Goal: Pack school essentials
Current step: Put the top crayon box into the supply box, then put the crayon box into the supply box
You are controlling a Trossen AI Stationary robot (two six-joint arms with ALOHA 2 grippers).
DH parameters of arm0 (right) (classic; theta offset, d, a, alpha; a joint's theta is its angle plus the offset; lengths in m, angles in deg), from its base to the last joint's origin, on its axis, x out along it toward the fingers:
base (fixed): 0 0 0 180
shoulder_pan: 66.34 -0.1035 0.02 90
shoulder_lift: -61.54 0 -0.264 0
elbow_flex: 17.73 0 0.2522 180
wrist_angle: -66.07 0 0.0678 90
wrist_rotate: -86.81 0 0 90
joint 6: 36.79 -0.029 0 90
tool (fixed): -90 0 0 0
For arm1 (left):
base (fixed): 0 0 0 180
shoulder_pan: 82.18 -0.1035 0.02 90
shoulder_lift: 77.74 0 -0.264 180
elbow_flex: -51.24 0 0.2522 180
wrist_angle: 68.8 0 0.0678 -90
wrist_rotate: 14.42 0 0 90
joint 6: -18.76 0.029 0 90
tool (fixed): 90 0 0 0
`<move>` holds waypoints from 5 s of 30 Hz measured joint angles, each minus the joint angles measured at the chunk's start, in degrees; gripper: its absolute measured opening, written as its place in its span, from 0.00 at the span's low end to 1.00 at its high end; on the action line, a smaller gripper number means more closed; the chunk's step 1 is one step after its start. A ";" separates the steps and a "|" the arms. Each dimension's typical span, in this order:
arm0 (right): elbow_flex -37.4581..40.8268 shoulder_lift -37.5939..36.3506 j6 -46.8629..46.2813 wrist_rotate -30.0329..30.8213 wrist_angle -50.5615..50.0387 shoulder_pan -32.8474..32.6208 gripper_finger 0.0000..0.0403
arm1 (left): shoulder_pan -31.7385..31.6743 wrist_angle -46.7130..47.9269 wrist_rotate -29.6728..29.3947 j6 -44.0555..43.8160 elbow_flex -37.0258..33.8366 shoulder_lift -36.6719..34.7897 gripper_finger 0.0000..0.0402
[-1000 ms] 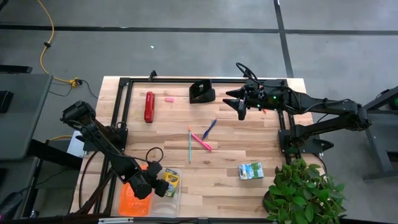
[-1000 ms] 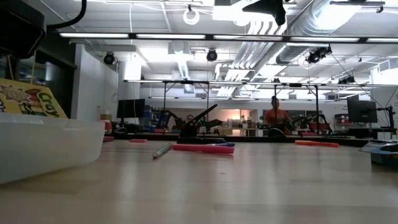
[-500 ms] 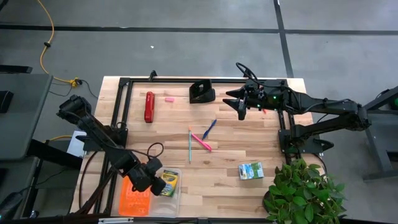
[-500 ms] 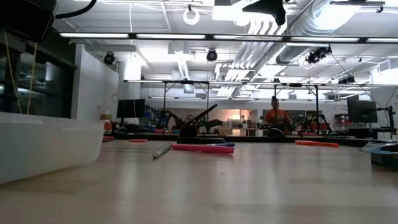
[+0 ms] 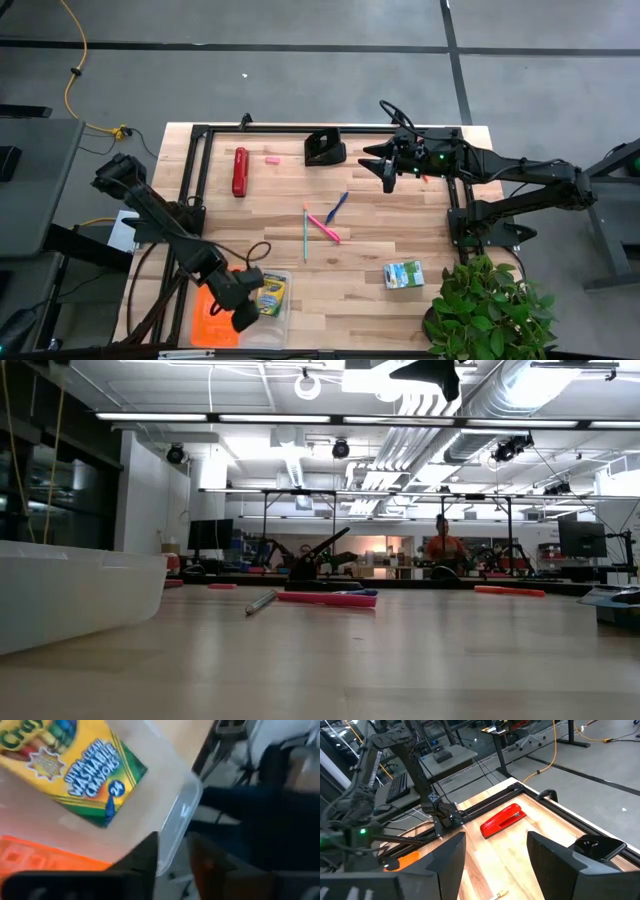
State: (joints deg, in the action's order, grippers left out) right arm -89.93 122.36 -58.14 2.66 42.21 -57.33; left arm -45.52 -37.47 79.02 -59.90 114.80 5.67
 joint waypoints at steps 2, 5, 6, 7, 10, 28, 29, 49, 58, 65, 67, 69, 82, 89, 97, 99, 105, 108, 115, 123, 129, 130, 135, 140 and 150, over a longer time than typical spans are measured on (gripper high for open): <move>0.00 0.01 -0.67 0.01 0.01 0.00 0.51 | 0.21 5.31 0.75 3.50 2.36 1.14 0.08; 0.00 0.02 -0.67 0.00 -0.07 0.00 0.51 | 0.23 11.15 0.75 9.39 5.20 3.60 0.03; 0.00 0.02 -0.67 0.00 -0.01 0.00 0.51 | 0.23 13.42 0.53 11.69 5.81 4.50 0.03; 0.00 0.02 -0.67 0.01 -0.05 0.00 0.51 | 0.21 15.25 0.36 14.20 6.47 5.46 0.02; 0.00 0.02 -0.68 0.00 -0.13 0.00 0.51 | -0.67 19.47 -1.81 23.43 8.34 7.40 0.00; 0.00 0.02 -0.67 0.01 -1.83 0.00 0.51 | -6.01 25.40 -0.66 46.35 9.75 13.44 0.00; 0.00 0.02 -0.67 0.01 -1.83 0.00 0.51 | -6.04 25.58 -0.56 46.55 9.71 13.58 0.00; 0.00 0.02 -0.71 0.02 -2.52 -0.01 0.51 | -5.96 19.36 3.98 49.48 9.67 16.18 0.00; 0.00 0.02 -1.13 0.25 -2.54 0.00 0.51 | -5.96 19.23 0.07 50.31 9.67 16.18 0.00; 0.00 0.02 -1.13 0.32 -2.54 0.00 0.51 | -5.96 19.09 -1.88 49.55 9.67 16.18 0.00; 0.00 0.02 -1.13 0.32 -2.54 0.00 0.51 | -6.03 19.14 -0.83 49.50 9.67 16.18 0.00; 0.00 0.02 -1.13 0.32 -2.54 0.00 0.51 | -6.50 20.42 1.08 49.75 9.67 15.82 0.00; 0.00 0.02 -1.13 0.27 -2.57 -0.04 0.51 | -15.13 28.58 1.54 56.10 9.65 -7.18 0.00; 0.00 0.02 -1.15 0.27 -2.57 -0.04 0.51 | -20.81 7.21 -8.92 65.32 6.30 -23.72 0.00; 0.00 0.02 -0.92 0.23 -2.59 -0.04 0.51 | -27.85 -26.07 -11.17 64.63 -12.71 -34.24 0.00; 0.00 0.02 0.28 0.21 -2.57 -0.04 0.51 | -29.19 -33.53 -11.33 63.00 -17.05 -34.91 0.00; 0.00 0.02 3.68 -3.38 -2.59 -0.04 0.51 | -31.13 -38.28 -15.45 62.65 -20.04 -34.97 0.00; 0.00 0.02 4.67 -6.27 -2.31 -0.19 0.51 | -31.84 -38.26 -16.43 63.77 -20.04 -34.97 0.01; 0.00 0.08 4.51 -7.55 -0.28 -4.02 0.51 | -36.18 -38.00 -15.96 63.06 -19.95 -36.24 0.07; 0.02 1.20 4.73 -3.81 3.56 -7.26 0.51 | -46.71 -32.50 -2.05 62.74 -19.97 -41.50 0.16; 0.02 2.72 5.22 -3.40 4.82 -7.26 0.51 | -49.14 -29.12 2.56 63.73 -18.81 -45.49 0.20; 0.02 3.01 5.94 -3.40 4.93 -7.26 0.51 | -49.01 -25.99 2.55 65.24 -17.51 -45.77 0.21; 0.02 4.49 8.53 -3.42 4.86 -7.26 0.51 | -48.99 -7.67 -0.16 74.51 -8.41 -45.26 0.21; 0.02 5.51 8.41 -3.44 4.93 -7.26 0.51 | -49.08 -6.37 -1.33 78.75 -6.62 -44.76 0.13; 0.02 5.57 7.24 -3.48 5.26 -7.26 0.51 | -49.06 -16.89 -2.84 75.64 -12.28 -44.76 0.00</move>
State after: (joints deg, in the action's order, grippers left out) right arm -89.90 127.93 -50.91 -0.82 47.46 -64.59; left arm -94.58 -54.36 76.19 15.74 102.52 -39.09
